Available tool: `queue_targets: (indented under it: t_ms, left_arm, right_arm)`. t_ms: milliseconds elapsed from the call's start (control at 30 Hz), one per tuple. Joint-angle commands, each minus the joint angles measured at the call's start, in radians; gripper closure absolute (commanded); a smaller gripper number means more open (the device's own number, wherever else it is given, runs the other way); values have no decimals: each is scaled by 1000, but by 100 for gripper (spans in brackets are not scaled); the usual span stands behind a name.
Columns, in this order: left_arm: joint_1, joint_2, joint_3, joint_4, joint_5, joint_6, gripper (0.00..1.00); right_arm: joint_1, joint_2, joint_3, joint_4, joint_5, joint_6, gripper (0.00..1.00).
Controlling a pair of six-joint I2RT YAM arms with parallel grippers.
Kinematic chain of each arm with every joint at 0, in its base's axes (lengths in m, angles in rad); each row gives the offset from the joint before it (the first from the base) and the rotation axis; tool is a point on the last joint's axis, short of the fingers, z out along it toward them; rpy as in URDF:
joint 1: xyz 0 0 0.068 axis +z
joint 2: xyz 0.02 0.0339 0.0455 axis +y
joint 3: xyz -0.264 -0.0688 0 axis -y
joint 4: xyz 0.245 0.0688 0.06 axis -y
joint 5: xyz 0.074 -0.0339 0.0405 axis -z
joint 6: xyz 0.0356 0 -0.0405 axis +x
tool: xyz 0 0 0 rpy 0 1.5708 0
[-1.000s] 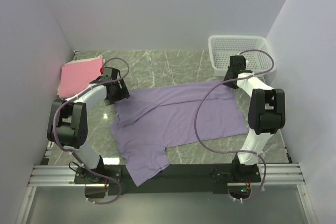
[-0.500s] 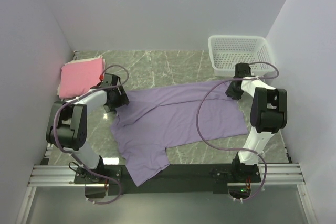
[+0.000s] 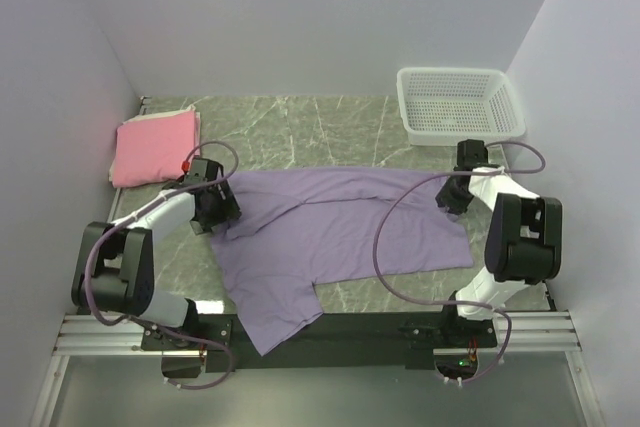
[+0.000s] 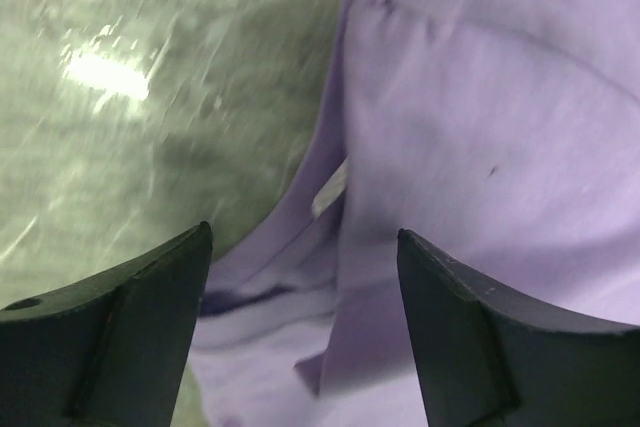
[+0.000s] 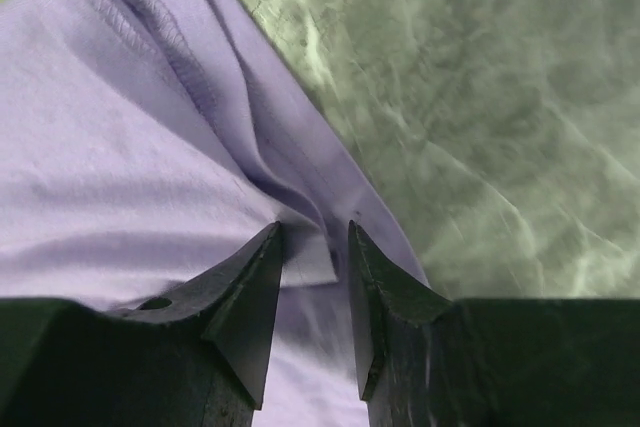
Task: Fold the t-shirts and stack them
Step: Fold the tshirt
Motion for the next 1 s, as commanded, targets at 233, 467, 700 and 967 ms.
queue_targets:
  t_ms: [233,467,700,967]
  left_arm:
    - [-47,-138,149,-39,-56,62,11]
    - [-97,14,282,-4,-69,123,12]
    - [-97,165,344,15,-89,163,14]
    - [-97,256,345,18,-98,169,16]
  right_arm:
    - [56,-113,138,82,154,-113,59]
    - [101,82,289,63,161,-219,59]
    - [124,197,367,43,180,-271,59]
    - [156,283,441,20,206,-305,60]
